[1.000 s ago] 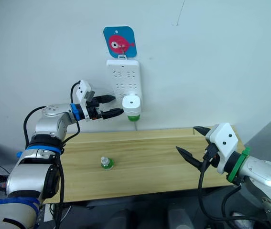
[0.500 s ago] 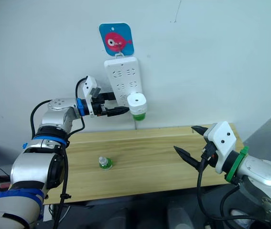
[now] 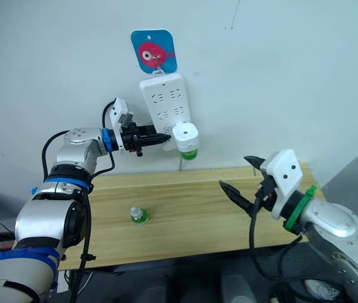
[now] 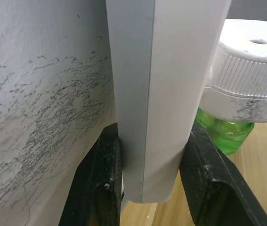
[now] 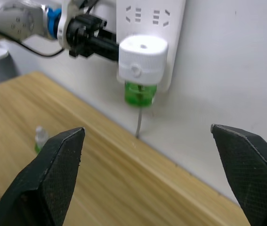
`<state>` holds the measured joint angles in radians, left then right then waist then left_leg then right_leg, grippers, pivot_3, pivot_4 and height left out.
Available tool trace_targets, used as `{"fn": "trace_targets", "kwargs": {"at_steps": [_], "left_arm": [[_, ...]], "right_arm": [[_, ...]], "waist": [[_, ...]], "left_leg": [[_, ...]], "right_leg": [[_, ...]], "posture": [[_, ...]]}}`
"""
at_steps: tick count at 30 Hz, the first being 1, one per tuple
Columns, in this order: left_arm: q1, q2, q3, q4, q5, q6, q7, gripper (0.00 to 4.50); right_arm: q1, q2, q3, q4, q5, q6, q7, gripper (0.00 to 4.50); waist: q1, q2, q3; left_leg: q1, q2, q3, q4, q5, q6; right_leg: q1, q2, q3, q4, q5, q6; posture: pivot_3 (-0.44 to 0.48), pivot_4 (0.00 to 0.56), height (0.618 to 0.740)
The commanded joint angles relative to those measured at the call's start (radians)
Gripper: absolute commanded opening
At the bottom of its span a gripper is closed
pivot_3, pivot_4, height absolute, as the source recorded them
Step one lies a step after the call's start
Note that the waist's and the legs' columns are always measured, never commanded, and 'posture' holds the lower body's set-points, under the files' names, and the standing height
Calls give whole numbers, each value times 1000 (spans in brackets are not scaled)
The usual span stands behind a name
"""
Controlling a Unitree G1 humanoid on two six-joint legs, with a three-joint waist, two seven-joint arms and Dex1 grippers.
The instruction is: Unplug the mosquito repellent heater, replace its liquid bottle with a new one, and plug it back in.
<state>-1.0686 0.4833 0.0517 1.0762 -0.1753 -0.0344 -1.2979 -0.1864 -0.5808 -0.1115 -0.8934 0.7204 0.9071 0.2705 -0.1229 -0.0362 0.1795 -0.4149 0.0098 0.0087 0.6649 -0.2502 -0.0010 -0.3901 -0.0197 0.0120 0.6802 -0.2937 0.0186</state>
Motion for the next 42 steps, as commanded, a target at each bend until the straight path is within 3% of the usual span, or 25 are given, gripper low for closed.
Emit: {"fn": "trace_targets", "kwargs": {"at_steps": [1, 6, 9, 22, 28, 31, 34, 42], "left_arm": [[-8, -10, 10, -41, -7, -10, 4, 1292], [7, -13, 14, -65, -11, -5, 1, 1292], [15, -20, 16, -80, -13, 0, 2, 1292], [30, -21, 20, -118, -14, 21, 3, 1292], [37, -22, 21, -135, -16, 31, 6, 1292], [40, -23, 21, -141, -17, 33, 8, 1292], [43, -23, 22, -148, -19, 37, 11, 1292], [41, -24, 25, -107, 20, -54, 118, 1292]], "right_arm": [[-125, 96, 126, 8, -38, 68, -133, 4500], [-264, 248, 343, 125, -238, 78, -294, 4500], [-321, 338, 410, 222, -354, 35, -364, 4500], [-418, 529, 426, 462, -494, -75, -314, 4500], [-454, 561, 407, 573, -543, -132, -288, 4500], [-462, 573, 395, 600, -554, -132, -277, 3886], [-471, 581, 389, 609, -563, -118, -270, 2963], [-446, 570, 358, 448, -545, 41, -260, 2969]], "waist": [[-4, 1, 0], [-7, 2, 1], [-11, 2, 1], [-15, 2, 1], [-15, 3, 2], [-15, 3, 2], [-15, 3, 2], [-14, 4, 2]], "left_leg": [[0, 0, 0, 0, 0, 0], [-2, -1, -4, 1, 0, 0], [-3, -2, -4, 1, 0, 0], [-3, -2, -7, 1, 0, 0], [-3, -2, -7, 0, 0, 0], [-3, -2, -8, 0, 0, 0], [-3, -2, -8, 0, 0, 0], [-3, -2, -8, 0, 0, 0]], "right_leg": [[0, 0, 0, 0, 0, 0], [0, 0, 0, 0, 0, 0], [0, 0, 1, 0, 0, 0], [0, 0, 0, 1, 0, 0], [0, -1, 0, 1, 0, 0], [0, 0, -1, 1, 0, 0], [0, -1, -1, 1, 0, -1], [0, -1, -1, 1, 0, -1]], "posture": [[-311, 194, 740], [-306, 193, 740], [-289, 191, 740], [-271, 188, 740], [-263, 188, 740], [-259, 189, 740], [-259, 190, 740], [-264, 194, 740]]}}
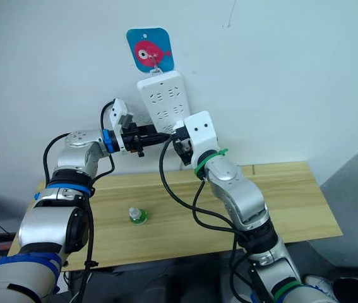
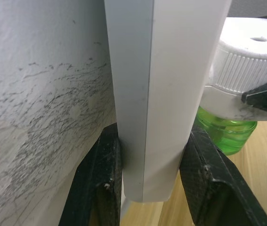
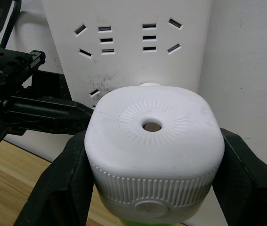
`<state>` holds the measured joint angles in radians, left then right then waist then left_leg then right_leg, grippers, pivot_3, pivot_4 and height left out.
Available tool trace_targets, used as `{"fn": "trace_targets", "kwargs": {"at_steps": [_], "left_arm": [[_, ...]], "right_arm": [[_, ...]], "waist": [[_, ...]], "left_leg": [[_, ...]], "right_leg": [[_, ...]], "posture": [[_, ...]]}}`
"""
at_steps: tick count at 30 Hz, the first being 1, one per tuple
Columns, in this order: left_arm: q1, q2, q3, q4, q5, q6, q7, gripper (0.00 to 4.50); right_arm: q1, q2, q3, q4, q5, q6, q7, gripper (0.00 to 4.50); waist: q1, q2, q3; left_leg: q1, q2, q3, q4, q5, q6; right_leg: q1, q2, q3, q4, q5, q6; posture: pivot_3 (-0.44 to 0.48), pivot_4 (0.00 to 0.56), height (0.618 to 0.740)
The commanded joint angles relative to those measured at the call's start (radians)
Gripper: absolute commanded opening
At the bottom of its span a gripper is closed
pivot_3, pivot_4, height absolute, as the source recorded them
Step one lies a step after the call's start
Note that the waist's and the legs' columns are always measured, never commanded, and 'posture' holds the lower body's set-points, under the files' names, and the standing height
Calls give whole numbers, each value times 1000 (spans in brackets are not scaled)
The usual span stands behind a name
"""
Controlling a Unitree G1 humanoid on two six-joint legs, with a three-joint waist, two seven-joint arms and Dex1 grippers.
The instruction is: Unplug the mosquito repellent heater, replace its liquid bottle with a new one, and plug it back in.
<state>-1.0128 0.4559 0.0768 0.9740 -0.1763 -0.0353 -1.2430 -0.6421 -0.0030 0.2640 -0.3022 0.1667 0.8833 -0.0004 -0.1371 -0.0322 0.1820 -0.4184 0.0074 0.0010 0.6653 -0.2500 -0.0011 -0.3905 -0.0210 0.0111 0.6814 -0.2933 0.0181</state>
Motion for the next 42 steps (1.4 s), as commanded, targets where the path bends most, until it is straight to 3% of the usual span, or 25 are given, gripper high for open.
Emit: {"fn": "trace_targets", "kwargs": {"at_steps": [1, 9, 14, 18, 25, 29, 32, 42], "left_arm": [[-15, 5, 1, 2, 23, -59, 72, 1292], [-2, 20, -2, 17, 32, -78, 95, 1292], [74, 78, 17, -43, 6, -79, 55, 1292], [219, 158, 38, -173, -6, -134, 54, 2466], [554, 263, 136, -612, -122, -86, 65, 4496], [673, 258, 66, -1008, -274, 140, 41, 4500], [647, 212, 8, -1151, -326, 280, 124, 4500], [553, -2, -56, -1122, -291, 287, 311, 4500]], "right_arm": [[22, -15, -20, -185, 16, 100, 14, 2969], [68, -61, -84, -355, 43, 240, 48, 2969], [93, -15, -228, -380, 118, 201, 79, 2969], [121, 44, -309, -402, 200, 188, 99, 2969], [141, 113, -380, -424, 316, 170, 107, 2969], [141, 183, -427, -414, 407, 164, 92, 2969], [155, 224, -438, -409, 471, 171, 55, 2969], [171, 251, -436, -375, 695, 139, -98, 2969]], "waist": [[2, 0, 0], [-4, 1, 1], [-20, 1, 1], [-65, 3, 1], [-71, 3, 1], [-49, 4, 1], [-19, 4, 1], [-4, 4, 1]], "left_leg": [[0, 0, -1, 0, 0, 0], [1, 0, 0, 1, 2, 1], [2, 0, 1, 0, 3, 1], [2, 1, 2, -3, 3, 1], [-7, 3, 1, -4, 3, 1], [-7, 2, 1, -4, 3, 1], [-7, 0, 1, -1, 4, -1], [-7, 1, 2, -1, 5, -3]], "right_leg": [[0, 0, 0, 0, 0, 0], [1, 0, 1, 0, 1, 1], [1, 0, 2, 0, 2, 2], [-1, 1, 3, 0, 2, 2], [-18, 1, 2, 17, 2, 2], [-17, 0, 3, 15, 2, 2], [-15, -1, 4, 13, 2, 2], [-16, 2, 5, 16, 2, 2]], "posture": [[-264, 194, 740], [-285, 196, 740], [-280, 189, 740], [-277, 182, 740], [-221, 168, 740], [-182, 159, 740], [-173, 156, 740], [-184, 156, 740]]}}
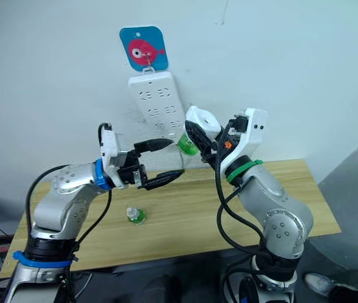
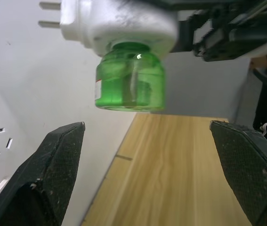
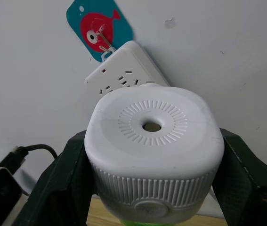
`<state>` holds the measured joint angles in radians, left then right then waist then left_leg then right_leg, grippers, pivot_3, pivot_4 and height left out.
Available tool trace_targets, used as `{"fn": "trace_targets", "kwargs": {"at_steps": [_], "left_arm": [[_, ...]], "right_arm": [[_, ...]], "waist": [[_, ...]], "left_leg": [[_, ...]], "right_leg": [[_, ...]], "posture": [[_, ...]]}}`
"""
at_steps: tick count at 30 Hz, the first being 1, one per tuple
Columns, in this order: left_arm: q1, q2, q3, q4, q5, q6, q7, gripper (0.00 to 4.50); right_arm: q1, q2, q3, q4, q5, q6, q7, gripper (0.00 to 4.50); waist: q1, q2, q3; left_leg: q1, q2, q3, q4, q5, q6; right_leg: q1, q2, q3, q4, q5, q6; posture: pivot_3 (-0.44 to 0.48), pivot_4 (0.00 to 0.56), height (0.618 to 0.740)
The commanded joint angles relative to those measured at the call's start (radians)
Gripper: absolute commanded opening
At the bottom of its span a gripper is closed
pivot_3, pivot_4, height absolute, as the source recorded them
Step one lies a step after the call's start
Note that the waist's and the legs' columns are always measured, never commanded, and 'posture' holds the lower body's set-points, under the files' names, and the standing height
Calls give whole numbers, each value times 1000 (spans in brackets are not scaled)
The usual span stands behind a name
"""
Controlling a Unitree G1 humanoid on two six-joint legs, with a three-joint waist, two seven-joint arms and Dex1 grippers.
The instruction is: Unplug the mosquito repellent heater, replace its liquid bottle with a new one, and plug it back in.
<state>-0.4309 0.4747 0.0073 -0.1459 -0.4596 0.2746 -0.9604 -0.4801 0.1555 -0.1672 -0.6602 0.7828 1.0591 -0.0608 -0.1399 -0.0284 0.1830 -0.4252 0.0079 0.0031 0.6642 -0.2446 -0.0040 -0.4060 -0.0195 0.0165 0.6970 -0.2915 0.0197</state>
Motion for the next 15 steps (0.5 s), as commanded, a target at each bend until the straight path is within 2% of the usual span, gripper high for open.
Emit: {"fn": "trace_targets", "kwargs": {"at_steps": [1, 15], "left_arm": [[-37, -33, 15, 5, -12, -26, 33, 4500], [-82, -124, 9, 29, -34, -78, 27, 4500]], "right_arm": [[8, 89, -6, -12, 99, -43, -54, 2969], [15, 44, -14, 44, 435, -193, -292, 2969]], "waist": [[-2, 0, 0], [-2, 0, 0]], "left_leg": [[0, 0, 0, 0, 0, 0], [0, 0, 0, 0, 0, 0]], "right_leg": [[0, 0, 0, 0, 0, 0], [0, 1, 1, 0, 0, 0]], "posture": [[-185, 155, 740], [-199, 153, 740]]}}
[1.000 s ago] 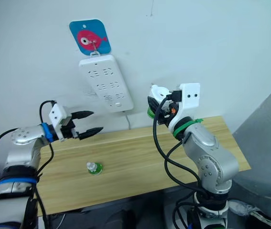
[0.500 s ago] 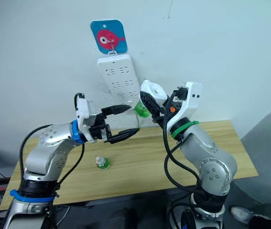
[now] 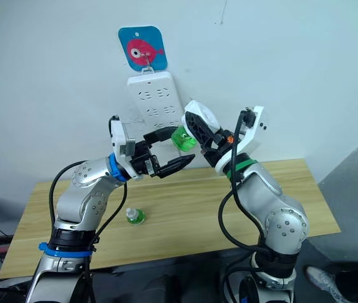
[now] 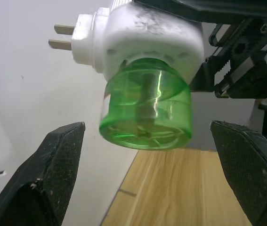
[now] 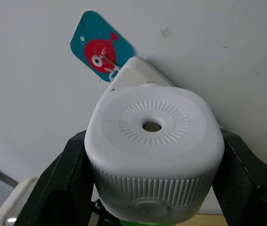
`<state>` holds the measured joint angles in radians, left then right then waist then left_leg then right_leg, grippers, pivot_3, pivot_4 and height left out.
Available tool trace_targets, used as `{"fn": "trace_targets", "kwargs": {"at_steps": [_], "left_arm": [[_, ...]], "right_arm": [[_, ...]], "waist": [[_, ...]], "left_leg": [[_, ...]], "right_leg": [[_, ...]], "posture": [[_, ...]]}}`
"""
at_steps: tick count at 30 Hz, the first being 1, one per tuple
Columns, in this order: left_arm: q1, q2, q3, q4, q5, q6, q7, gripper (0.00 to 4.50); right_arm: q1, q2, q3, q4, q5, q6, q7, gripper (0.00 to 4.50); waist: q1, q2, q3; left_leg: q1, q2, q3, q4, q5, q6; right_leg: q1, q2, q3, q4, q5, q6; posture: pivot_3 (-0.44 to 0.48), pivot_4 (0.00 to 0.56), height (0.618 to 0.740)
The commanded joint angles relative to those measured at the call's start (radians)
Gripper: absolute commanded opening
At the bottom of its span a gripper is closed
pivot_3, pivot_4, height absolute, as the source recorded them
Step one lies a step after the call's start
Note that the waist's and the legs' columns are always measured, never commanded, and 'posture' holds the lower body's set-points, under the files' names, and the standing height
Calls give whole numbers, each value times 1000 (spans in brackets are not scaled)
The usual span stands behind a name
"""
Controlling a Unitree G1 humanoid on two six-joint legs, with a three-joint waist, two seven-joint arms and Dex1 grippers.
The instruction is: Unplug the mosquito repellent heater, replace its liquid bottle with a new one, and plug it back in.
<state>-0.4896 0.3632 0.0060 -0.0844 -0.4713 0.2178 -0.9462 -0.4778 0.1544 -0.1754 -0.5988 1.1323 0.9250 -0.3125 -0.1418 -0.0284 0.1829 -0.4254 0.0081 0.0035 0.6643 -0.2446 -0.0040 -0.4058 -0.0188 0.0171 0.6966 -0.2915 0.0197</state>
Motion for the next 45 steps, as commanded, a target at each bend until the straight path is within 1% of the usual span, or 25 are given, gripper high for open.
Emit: {"fn": "trace_targets", "kwargs": {"at_steps": [1, 7, 13, 21, 28, 29, 30, 35, 36, 45], "left_arm": [[-25, -19, 13, -36, -24, -25, 19, 4500], [-49, -32, 36, -73, -45, -2, 78, 4500], [-42, -14, 11, -77, -33, -5, 55, 4500], [-61, -31, -6, -64, -29, -4, 70, 4500], [-107, -44, 0, 6, -16, -38, 57, 4500], [-107, -43, -2, 8, -18, -36, 52, 4106], [-103, -38, -8, 8, -16, -36, 40, 3893], [-84, -35, -15, 0, -19, -19, 32, 2408], [-85, -36, -15, 1, -19, -20, 33, 2305], [-96, -30, 3, 18, -20, -22, 33, 2305]], "right_arm": [[15, 39, -3, -15, 107, -71, -54, 2969], [34, -2, 9, -8, 200, -145, -124, 2969], [38, -30, 27, 3, 257, -200, -153, 2969], [43, -76, 72, 0, 277, -245, -165, 2968], [47, -96, 95, -1, 294, -286, -173, 2969], [48, -98, 98, -1, 297, -292, -174, 2968], [48, -99, 100, -2, 301, -298, -175, 2969], [48, -108, 111, -6, 324, -316, -173, 2969], [48, -111, 113, -7, 329, -320, -172, 2968], [43, -135, 132, -12, 369, -336, -166, 2969]], "waist": [[-1, 0, 0], [-2, 0, 0], [-2, 0, 0], [-1, 0, 0], [-1, 0, 0], [-1, 0, 0], [-1, 0, 0], [-2, 0, 0], [-2, 0, 0], [-1, 0, 0]], "left_leg": [[0, 0, 0, 0, 0, 0], [0, 0, 0, 0, 0, 0], [0, 0, 0, 0, 0, 0], [0, 0, 0, 0, 0, 0], [0, 0, 0, 0, 0, 0], [0, 0, 0, 0, 0, 0], [0, 0, 0, 0, 0, 0], [0, 0, 0, 0, 0, 0], [0, 0, 0, 1, 0, 0], [0, 0, 0, 0, 0, 0]], "right_leg": [[0, 0, 0, 0, 0, 0], [0, 0, 0, 0, 0, 0], [0, 1, 0, 0, 0, 0], [0, 1, 1, 0, 0, 0], [0, 1, 1, 0, 0, 0], [0, 1, 1, 0, 0, 0], [0, 1, 1, 0, 0, 0], [0, 1, 1, 0, 0, 0], [0, 1, 1, 0, 0, 0], [0, 1, 1, 0, 0, 0]], "posture": [[-199, 153, 740], [-205, 152, 740], [-200, 150, 740], [-200, 150, 740], [-208, 153, 740], [-208, 153, 740], [-209, 154, 740], [-208, 153, 740], [-207, 151, 740], [-206, 147, 740]]}}
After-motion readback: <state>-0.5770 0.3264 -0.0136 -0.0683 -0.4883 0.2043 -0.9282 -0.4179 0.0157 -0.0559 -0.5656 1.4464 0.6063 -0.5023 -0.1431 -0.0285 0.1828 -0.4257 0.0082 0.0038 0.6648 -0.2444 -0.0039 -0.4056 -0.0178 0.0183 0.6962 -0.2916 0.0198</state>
